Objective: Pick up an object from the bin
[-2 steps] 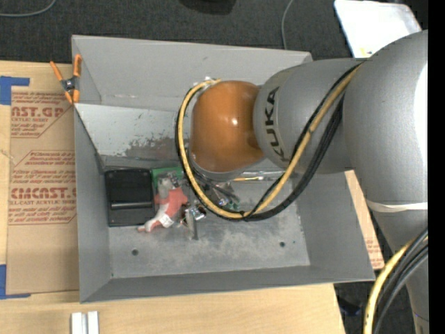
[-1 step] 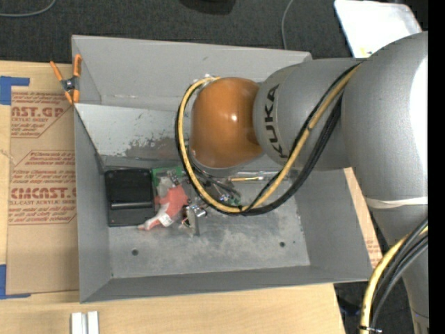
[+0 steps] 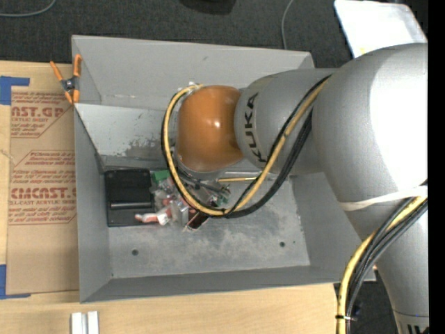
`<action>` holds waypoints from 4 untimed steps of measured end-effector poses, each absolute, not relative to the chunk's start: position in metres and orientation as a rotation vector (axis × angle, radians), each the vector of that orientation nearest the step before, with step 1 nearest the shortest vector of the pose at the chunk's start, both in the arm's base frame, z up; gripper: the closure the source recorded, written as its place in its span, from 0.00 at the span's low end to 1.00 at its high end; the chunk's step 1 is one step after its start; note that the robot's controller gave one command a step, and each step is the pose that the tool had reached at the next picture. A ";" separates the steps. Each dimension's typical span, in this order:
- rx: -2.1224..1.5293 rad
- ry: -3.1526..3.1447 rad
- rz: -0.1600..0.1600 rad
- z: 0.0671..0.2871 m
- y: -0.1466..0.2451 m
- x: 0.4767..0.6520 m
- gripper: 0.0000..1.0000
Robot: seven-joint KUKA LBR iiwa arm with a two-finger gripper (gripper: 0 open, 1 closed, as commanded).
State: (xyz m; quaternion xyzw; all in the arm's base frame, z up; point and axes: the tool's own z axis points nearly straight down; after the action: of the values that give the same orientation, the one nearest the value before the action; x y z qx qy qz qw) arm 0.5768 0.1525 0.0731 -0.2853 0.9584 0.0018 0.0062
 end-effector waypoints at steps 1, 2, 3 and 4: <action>-0.893 2.999 0.006 0.073 0.153 0.577 1.00; -0.878 3.003 0.007 0.125 0.150 0.585 1.00; -1.327 2.833 0.006 0.130 0.158 0.580 1.00; -1.372 2.813 0.008 0.195 0.155 0.581 1.00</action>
Offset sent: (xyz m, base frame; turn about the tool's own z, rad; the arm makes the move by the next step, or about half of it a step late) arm 0.0081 -0.0037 0.0530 0.0099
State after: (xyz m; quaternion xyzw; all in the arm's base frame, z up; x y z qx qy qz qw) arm 0.5812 0.1547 0.1954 -0.4384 0.8988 0.0027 0.0062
